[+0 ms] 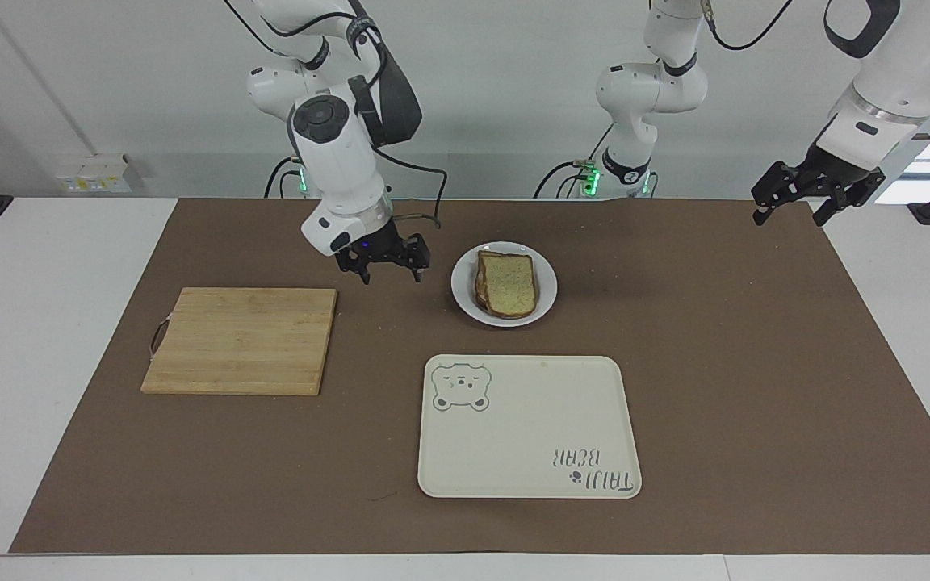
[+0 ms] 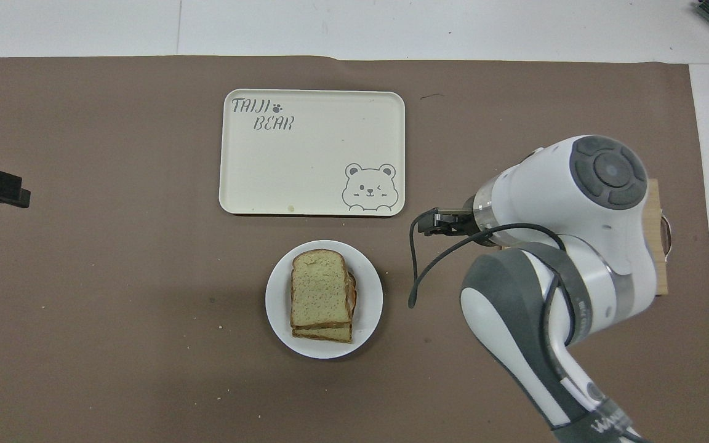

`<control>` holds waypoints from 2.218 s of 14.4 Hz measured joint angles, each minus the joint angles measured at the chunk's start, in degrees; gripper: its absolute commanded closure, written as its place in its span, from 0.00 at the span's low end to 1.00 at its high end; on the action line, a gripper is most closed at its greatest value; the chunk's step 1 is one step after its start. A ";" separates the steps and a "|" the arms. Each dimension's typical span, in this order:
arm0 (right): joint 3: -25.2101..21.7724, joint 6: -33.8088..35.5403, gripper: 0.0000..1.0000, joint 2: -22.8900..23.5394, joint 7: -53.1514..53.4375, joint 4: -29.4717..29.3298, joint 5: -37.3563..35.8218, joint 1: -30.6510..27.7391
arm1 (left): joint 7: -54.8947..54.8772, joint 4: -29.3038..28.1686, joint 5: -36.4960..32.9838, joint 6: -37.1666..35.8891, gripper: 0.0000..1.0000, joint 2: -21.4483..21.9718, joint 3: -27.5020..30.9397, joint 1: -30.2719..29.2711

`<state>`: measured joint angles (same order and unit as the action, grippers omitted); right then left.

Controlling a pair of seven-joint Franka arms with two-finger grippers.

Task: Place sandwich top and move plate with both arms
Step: 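Withdraw the right gripper while the left gripper reaches toward the plate, then grip the white plate rim with the left gripper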

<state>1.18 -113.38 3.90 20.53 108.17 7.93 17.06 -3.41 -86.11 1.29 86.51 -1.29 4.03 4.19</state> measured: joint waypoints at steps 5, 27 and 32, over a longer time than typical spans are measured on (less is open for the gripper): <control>-0.21 4.97 0.00 -4.78 -4.37 -0.83 -0.42 -7.90 | 0.00 -1.52 4.74 0.03 0.00 0.58 -0.95 0.02; -3.34 29.05 0.00 -9.76 -18.20 -20.37 -9.51 -15.90 | -27.17 -58.39 58.30 46.66 0.04 6.98 -2.03 17.90; -3.77 29.42 0.00 -9.54 -18.57 -21.09 -9.35 -16.10 | -27.46 -58.71 59.12 48.45 0.35 4.97 -1.85 19.59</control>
<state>-2.59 -83.96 -5.64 1.96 87.08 -1.41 0.95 -30.87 -144.82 60.42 134.96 3.68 2.17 23.78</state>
